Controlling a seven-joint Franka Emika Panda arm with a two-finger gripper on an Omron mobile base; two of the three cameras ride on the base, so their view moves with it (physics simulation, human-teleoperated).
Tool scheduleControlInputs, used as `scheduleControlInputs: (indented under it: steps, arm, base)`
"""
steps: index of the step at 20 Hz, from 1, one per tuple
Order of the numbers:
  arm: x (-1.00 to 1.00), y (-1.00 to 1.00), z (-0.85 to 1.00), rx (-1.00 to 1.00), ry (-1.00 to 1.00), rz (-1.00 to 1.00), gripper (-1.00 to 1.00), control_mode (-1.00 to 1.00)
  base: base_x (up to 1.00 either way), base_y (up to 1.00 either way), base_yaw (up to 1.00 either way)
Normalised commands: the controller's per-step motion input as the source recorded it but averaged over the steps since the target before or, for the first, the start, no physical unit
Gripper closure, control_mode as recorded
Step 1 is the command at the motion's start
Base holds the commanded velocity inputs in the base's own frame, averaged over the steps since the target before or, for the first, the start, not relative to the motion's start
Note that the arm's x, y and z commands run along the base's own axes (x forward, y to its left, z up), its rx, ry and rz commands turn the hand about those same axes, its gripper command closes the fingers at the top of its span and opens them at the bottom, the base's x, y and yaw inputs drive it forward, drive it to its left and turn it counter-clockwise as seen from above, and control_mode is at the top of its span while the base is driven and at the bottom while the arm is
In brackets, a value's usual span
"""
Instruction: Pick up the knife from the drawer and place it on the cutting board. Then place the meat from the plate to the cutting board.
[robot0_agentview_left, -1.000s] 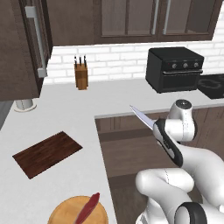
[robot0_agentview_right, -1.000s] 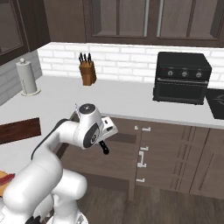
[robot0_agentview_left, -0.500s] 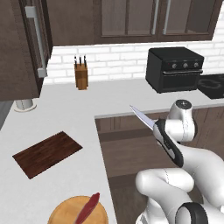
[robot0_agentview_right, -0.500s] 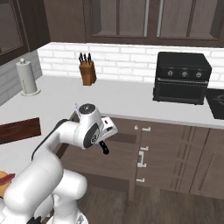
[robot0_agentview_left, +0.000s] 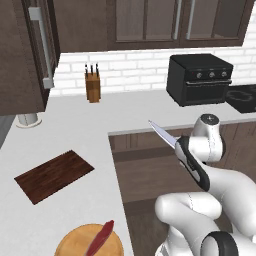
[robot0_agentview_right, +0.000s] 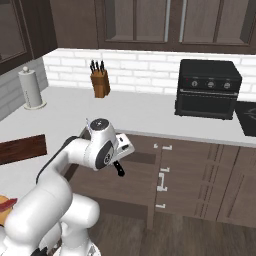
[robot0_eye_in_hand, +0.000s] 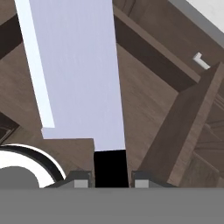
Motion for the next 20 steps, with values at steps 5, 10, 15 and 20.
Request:
scheduleControlInputs:
  steps: [5, 10, 15, 20]
  arm:
    - [0.00, -0.01, -0.02, 0.00, 0.01, 0.01, 1.00, 1.00]
    - [0.00, 0.00, 0.00, 0.00, 0.00, 0.00, 1.00, 1.00]
    - [0.00, 0.00, 0.00, 0.00, 0.00, 0.00, 1.00, 1.00]
    - [0.00, 0.00, 0.00, 0.00, 0.00, 0.00, 1.00, 1.00]
  base:
    - [0.00, -0.46, 0.35]
    - [0.00, -0.43, 0.68]
    - [0.00, -0.12, 0.79]
    - [0.00, 0.00, 0.79]
